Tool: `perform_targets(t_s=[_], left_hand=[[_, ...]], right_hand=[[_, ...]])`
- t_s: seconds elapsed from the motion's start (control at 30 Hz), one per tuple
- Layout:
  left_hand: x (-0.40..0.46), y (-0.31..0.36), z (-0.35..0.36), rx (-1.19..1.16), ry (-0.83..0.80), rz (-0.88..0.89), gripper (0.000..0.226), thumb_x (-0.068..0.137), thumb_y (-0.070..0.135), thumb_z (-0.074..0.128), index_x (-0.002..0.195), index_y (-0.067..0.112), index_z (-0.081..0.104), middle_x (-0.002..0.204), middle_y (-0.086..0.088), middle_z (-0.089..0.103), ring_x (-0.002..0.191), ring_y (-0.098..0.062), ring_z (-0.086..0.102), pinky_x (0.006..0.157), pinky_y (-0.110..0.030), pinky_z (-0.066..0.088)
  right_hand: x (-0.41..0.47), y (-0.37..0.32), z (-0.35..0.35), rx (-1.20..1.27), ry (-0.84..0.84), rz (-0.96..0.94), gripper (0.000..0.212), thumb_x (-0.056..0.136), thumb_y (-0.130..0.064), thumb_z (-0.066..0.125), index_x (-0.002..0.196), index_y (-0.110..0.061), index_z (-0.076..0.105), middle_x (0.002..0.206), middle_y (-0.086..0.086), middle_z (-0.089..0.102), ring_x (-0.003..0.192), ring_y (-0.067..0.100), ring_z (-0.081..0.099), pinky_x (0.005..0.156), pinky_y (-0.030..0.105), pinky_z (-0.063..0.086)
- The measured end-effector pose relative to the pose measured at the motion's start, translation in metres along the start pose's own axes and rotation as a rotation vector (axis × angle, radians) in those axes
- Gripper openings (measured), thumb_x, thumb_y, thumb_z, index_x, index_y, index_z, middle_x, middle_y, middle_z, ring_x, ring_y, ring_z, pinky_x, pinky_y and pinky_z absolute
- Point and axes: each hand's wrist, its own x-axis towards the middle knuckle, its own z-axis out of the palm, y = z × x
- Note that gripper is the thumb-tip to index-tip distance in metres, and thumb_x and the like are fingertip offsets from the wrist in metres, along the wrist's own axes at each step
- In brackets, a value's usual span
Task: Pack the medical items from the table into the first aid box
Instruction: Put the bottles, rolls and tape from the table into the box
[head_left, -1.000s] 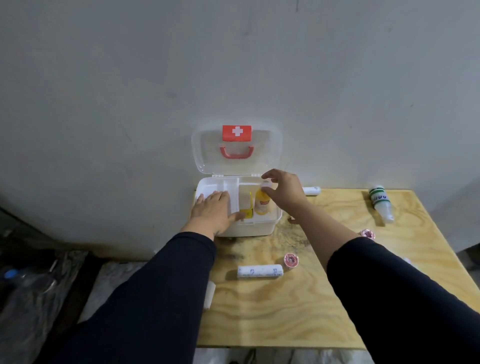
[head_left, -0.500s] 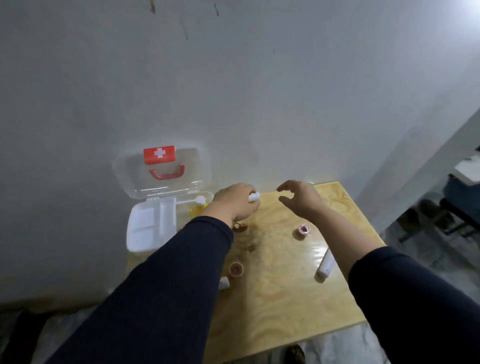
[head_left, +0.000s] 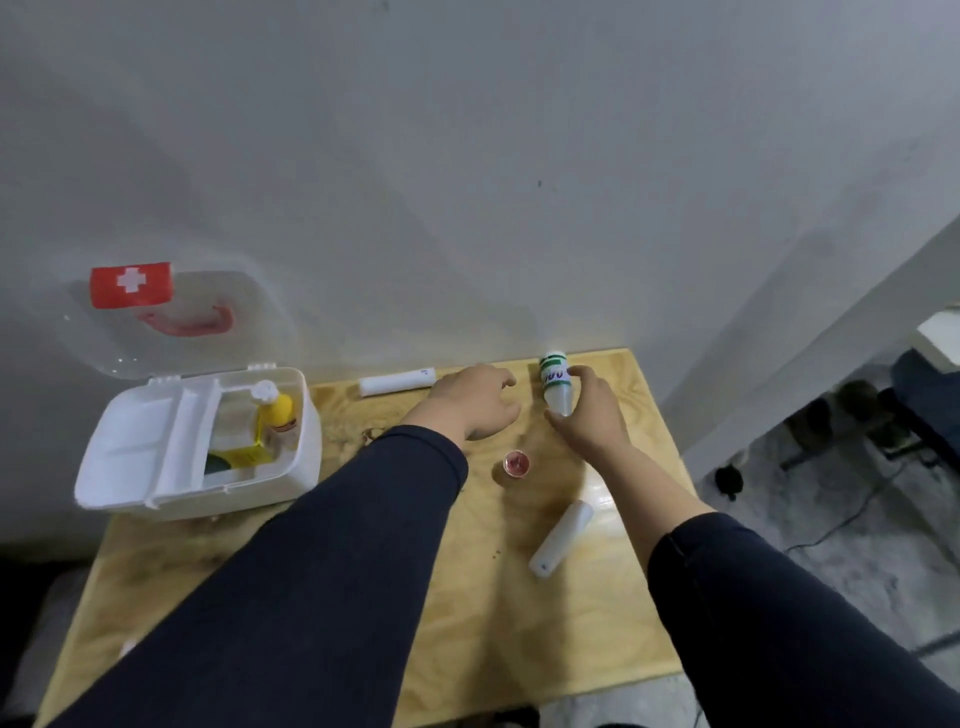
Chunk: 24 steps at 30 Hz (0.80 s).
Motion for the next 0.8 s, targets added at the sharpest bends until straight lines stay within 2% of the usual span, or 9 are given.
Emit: perform_targets(t_s=[0.1, 0.23, 0.33, 0.43, 0.53, 0.67, 0.8], left_hand=[[0.011, 0.007, 0.012, -0.026, -0.007, -0.024, 0.05, 0.094, 0.042, 0.047, 0.14, 0.025, 0.046, 0.146, 0.003, 0.048, 0.132, -0.021, 0.047, 0.105, -0.039, 0.042], [0.016, 0.009, 0.022, -0.027, -0.007, -0.062, 0.049, 0.094, 0.042, 0.047, 0.139, 0.024, 0.047, 0.143, 0.003, 0.049, 0.126, -0.021, 0.05, 0.101, -0.036, 0.044], [0.017, 0.009, 0.022, -0.021, -0.016, -0.094, 0.048, 0.095, 0.042, 0.046, 0.14, 0.023, 0.047, 0.143, 0.002, 0.049, 0.127, -0.022, 0.049, 0.099, -0.036, 0.044], [0.017, 0.012, 0.017, -0.032, -0.008, -0.11, 0.048, 0.095, 0.041, 0.047, 0.14, 0.024, 0.046, 0.145, 0.002, 0.047, 0.127, -0.022, 0.049, 0.1, -0.037, 0.045], [0.016, 0.02, 0.01, -0.067, 0.023, -0.114, 0.048, 0.095, 0.04, 0.048, 0.14, 0.024, 0.047, 0.147, 0.002, 0.045, 0.13, -0.022, 0.047, 0.104, -0.038, 0.043], [0.009, 0.025, -0.002, -0.104, 0.076, -0.102, 0.046, 0.095, 0.037, 0.049, 0.139, 0.023, 0.047, 0.147, 0.002, 0.045, 0.132, -0.021, 0.045, 0.105, -0.037, 0.042], [-0.002, 0.016, -0.011, -0.103, 0.11, -0.128, 0.047, 0.093, 0.039, 0.05, 0.138, 0.024, 0.048, 0.146, 0.004, 0.045, 0.133, -0.02, 0.044, 0.105, -0.037, 0.041]], right_hand=[[0.009, 0.01, 0.017, -0.005, 0.01, 0.005, 0.06, 0.081, -0.026, 0.065, 0.134, -0.014, 0.038, 0.127, 0.016, 0.048, 0.114, 0.035, 0.051, 0.09, 0.039, 0.045], [0.015, 0.017, 0.026, -0.01, 0.054, -0.016, 0.054, 0.082, -0.002, 0.052, 0.133, -0.014, 0.038, 0.127, 0.015, 0.05, 0.113, 0.034, 0.05, 0.086, 0.039, 0.045], [0.018, 0.021, 0.018, 0.077, 0.111, 0.015, 0.051, 0.081, 0.005, 0.048, 0.128, -0.014, 0.046, 0.122, 0.011, 0.058, 0.107, 0.031, 0.056, 0.082, 0.034, 0.044], [0.022, 0.024, 0.004, 0.137, 0.182, -0.005, 0.036, 0.085, -0.004, 0.054, 0.119, -0.015, 0.056, 0.115, 0.008, 0.066, 0.103, 0.028, 0.06, 0.077, 0.027, 0.041], [0.03, 0.018, -0.01, 0.182, 0.202, -0.096, 0.029, 0.084, -0.01, 0.061, 0.113, -0.017, 0.062, 0.108, 0.009, 0.068, 0.101, 0.027, 0.062, 0.081, 0.029, 0.045], [0.033, -0.004, -0.021, 0.327, 0.166, -0.181, 0.03, 0.084, -0.008, 0.064, 0.112, -0.016, 0.057, 0.107, 0.004, 0.068, 0.099, 0.019, 0.06, 0.081, 0.028, 0.047], [0.033, -0.029, -0.023, 0.372, 0.155, -0.228, 0.018, 0.086, -0.013, 0.065, 0.102, -0.013, 0.057, 0.101, 0.004, 0.065, 0.091, 0.018, 0.06, 0.079, 0.031, 0.05]])
